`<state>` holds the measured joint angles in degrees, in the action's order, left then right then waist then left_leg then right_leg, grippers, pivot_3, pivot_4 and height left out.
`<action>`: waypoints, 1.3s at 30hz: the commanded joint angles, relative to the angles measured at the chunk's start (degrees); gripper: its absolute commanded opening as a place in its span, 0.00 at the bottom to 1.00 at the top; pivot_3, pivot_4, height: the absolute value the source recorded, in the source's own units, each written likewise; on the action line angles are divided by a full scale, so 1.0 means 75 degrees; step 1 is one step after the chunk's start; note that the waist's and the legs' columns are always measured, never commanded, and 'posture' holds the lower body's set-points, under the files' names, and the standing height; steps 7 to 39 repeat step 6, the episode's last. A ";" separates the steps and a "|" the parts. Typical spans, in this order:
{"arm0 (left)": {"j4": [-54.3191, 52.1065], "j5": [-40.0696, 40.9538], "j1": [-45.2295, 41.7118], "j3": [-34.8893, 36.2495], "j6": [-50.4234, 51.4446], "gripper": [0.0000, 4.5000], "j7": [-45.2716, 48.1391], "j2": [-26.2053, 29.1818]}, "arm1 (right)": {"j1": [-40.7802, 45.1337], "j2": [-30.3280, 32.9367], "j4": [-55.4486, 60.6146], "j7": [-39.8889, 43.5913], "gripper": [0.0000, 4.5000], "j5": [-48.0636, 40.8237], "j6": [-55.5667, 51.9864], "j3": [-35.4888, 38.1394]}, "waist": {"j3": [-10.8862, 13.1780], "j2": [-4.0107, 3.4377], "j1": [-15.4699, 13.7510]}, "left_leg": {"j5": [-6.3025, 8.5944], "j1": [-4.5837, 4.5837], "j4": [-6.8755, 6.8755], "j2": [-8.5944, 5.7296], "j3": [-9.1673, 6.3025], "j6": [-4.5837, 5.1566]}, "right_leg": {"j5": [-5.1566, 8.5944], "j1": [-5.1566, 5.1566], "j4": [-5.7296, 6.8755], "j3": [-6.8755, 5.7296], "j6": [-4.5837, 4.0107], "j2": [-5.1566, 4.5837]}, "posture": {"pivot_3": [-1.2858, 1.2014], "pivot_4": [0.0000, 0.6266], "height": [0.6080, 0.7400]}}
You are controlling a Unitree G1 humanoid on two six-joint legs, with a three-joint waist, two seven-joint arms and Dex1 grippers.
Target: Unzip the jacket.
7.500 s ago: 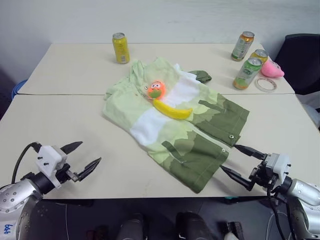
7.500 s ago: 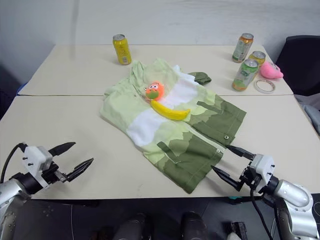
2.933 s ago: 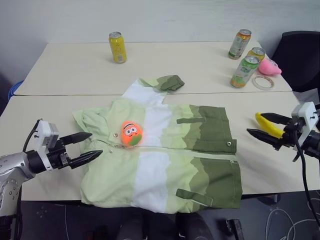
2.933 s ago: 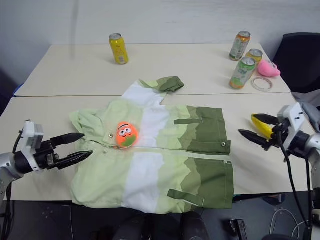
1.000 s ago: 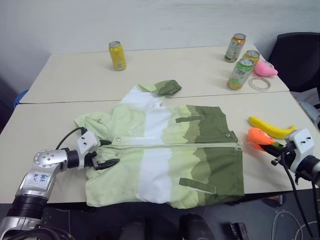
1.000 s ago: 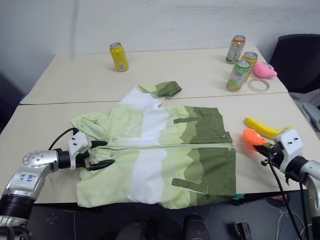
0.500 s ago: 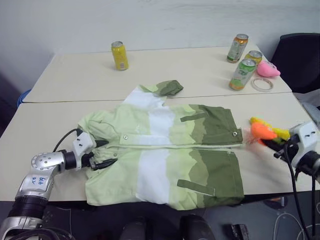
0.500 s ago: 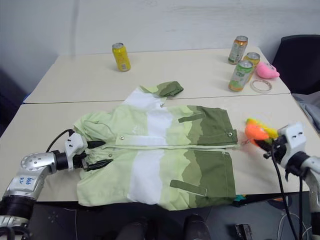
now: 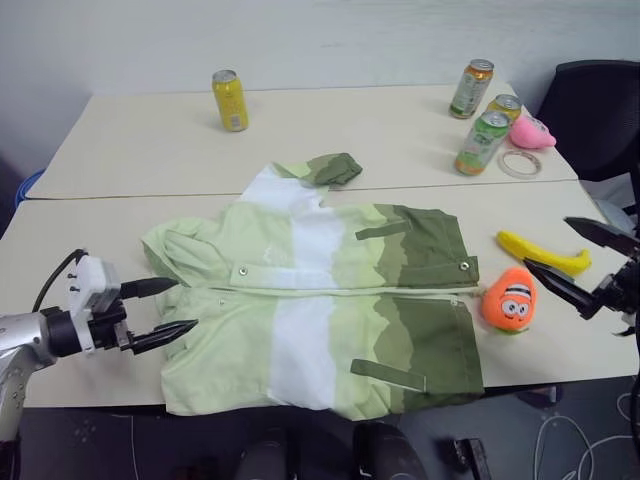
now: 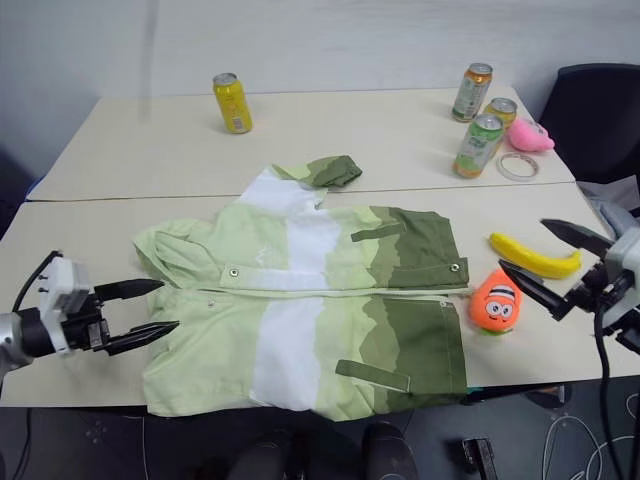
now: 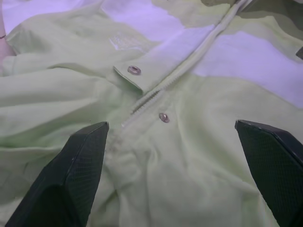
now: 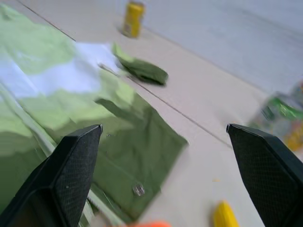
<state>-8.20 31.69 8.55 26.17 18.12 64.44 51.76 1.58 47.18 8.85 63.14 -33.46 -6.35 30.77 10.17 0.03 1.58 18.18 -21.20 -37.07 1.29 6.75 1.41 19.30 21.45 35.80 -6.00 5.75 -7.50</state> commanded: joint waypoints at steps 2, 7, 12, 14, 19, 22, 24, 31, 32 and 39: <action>-0.0504 -0.0670 0.1098 0.0338 -0.1304 1.00 0.0425 -0.0128 | -0.0192 -0.0085 0.0674 0.1330 0.99 0.0061 0.0348 -0.1690 | 0.0012 0.0020 -0.0007 | 0.0005 -0.0006 0.0000 0.0001 0.0001 0.0000 | 0.0001 0.0001 -0.0008 -0.0004 -0.0003 0.0002 | 0.52 0.24 1.00; -0.1176 -0.0870 0.1322 0.0304 -0.1654 1.00 -0.0212 -0.0586 | 0.0120 -0.0505 -0.0058 0.1531 0.99 0.0588 0.1108 -0.2445 | 0.0016 0.0027 -0.0064 | 0.0016 -0.0015 -0.0016 -0.0011 -0.0001 0.0021 | 0.0001 -0.0003 -0.0012 -0.0005 -0.0003 -0.0012 | 0.52 0.24 1.00; -0.1176 -0.0870 0.1322 0.0304 -0.1654 1.00 -0.0212 -0.0586 | 0.0120 -0.0505 -0.0058 0.1531 0.99 0.0588 0.1108 -0.2445 | 0.0016 0.0027 -0.0064 | 0.0016 -0.0015 -0.0016 -0.0011 -0.0001 0.0021 | 0.0001 -0.0003 -0.0012 -0.0005 -0.0003 -0.0012 | 0.52 0.24 1.00; -0.1176 -0.0870 0.1322 0.0304 -0.1654 1.00 -0.0212 -0.0586 | 0.0120 -0.0505 -0.0058 0.1531 0.99 0.0588 0.1108 -0.2445 | 0.0016 0.0027 -0.0064 | 0.0016 -0.0015 -0.0016 -0.0011 -0.0001 0.0021 | 0.0001 -0.0003 -0.0012 -0.0005 -0.0003 -0.0012 | 0.52 0.24 1.00; -0.1176 -0.0870 0.1322 0.0304 -0.1654 1.00 -0.0212 -0.0586 | 0.0120 -0.0505 -0.0058 0.1531 0.99 0.0588 0.1108 -0.2445 | 0.0016 0.0027 -0.0064 | 0.0016 -0.0015 -0.0016 -0.0011 -0.0001 0.0021 | 0.0001 -0.0003 -0.0012 -0.0005 -0.0003 -0.0012 | 0.52 0.24 1.00; -0.1176 -0.0870 0.1322 0.0304 -0.1654 1.00 -0.0212 -0.0586 | 0.0120 -0.0505 -0.0058 0.1531 0.99 0.0588 0.1108 -0.2445 | 0.0016 0.0027 -0.0064 | 0.0016 -0.0015 -0.0016 -0.0011 -0.0001 0.0021 | 0.0001 -0.0003 -0.0012 -0.0005 -0.0003 -0.0012 | 0.52 0.24 1.00; -0.1176 -0.0870 0.1322 0.0304 -0.1654 1.00 -0.0212 -0.0586 | 0.0120 -0.0505 -0.0058 0.1531 0.99 0.0588 0.1108 -0.2445 | 0.0016 0.0027 -0.0064 | 0.0016 -0.0015 -0.0016 -0.0011 -0.0001 0.0021 | 0.0001 -0.0003 -0.0012 -0.0005 -0.0003 -0.0012 | 0.52 0.24 1.00; -0.1176 -0.0870 0.1322 0.0304 -0.1654 1.00 -0.0212 -0.0586 | 0.0120 -0.0505 -0.0058 0.1531 0.99 0.0588 0.1108 -0.2445 | 0.0016 0.0027 -0.0064 | 0.0016 -0.0015 -0.0016 -0.0011 -0.0001 0.0021 | 0.0001 -0.0003 -0.0012 -0.0005 -0.0003 -0.0012 | 0.52 0.24 1.00; -0.1176 -0.0870 0.1322 0.0304 -0.1654 1.00 -0.0212 -0.0586 | 0.0120 -0.0505 -0.0058 0.1531 0.99 0.0588 0.1108 -0.2445 | 0.0016 0.0027 -0.0064 | 0.0016 -0.0015 -0.0016 -0.0011 -0.0001 0.0021 | 0.0001 -0.0003 -0.0012 -0.0005 -0.0003 -0.0012 | 0.52 0.24 1.00; -0.1176 -0.0870 0.1322 0.0304 -0.1654 1.00 -0.0212 -0.0586 | 0.0120 -0.0505 -0.0058 0.1531 0.99 0.0588 0.1108 -0.2445 | 0.0016 0.0027 -0.0064 | 0.0016 -0.0015 -0.0016 -0.0011 -0.0001 0.0021 | 0.0001 -0.0003 -0.0012 -0.0005 -0.0003 -0.0012 | 0.52 0.24 1.00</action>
